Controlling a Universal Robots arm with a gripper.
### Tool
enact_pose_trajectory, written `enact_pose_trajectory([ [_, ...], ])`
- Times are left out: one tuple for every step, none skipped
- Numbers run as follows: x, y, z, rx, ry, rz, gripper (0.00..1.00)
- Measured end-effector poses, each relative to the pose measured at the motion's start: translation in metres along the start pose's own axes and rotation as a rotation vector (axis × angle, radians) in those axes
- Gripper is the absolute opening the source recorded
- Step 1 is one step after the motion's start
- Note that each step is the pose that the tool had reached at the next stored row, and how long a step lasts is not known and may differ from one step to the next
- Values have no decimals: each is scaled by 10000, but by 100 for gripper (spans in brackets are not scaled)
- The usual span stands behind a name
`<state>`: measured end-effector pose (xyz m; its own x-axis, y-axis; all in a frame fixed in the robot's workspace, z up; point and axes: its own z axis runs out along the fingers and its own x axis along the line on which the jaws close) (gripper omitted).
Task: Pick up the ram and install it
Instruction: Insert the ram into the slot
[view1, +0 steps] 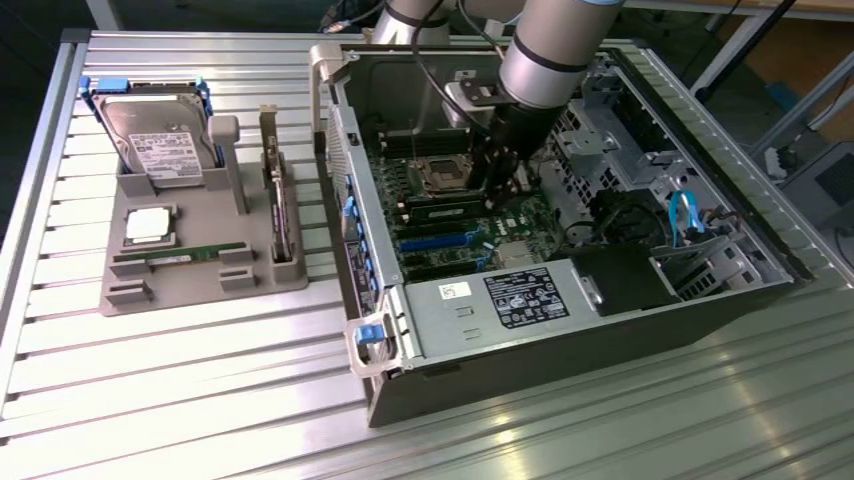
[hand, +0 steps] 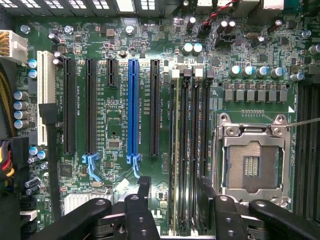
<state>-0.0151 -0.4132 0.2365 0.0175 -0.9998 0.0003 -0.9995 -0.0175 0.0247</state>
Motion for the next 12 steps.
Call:
enact_pose_trajectory([
  [0,0,-16,0,0,0,50],
  [0,1,-34,0,0,0,50],
  [0,2,-61,0,0,0,50],
  [0,2,-101,0,0,0,50],
  [0,2,-125,0,0,0,50],
  [0,2,-150,-1,1,0,50],
  [0,3,-171,0,-1,0,50],
  [0,3,-196,0,1,0,50],
  [0,3,-234,0,1,0,50],
  [0,4,-294,0,-1,0,50],
  [0,5,-323,0,0,1,50],
  [0,5,-356,0,0,0,50],
])
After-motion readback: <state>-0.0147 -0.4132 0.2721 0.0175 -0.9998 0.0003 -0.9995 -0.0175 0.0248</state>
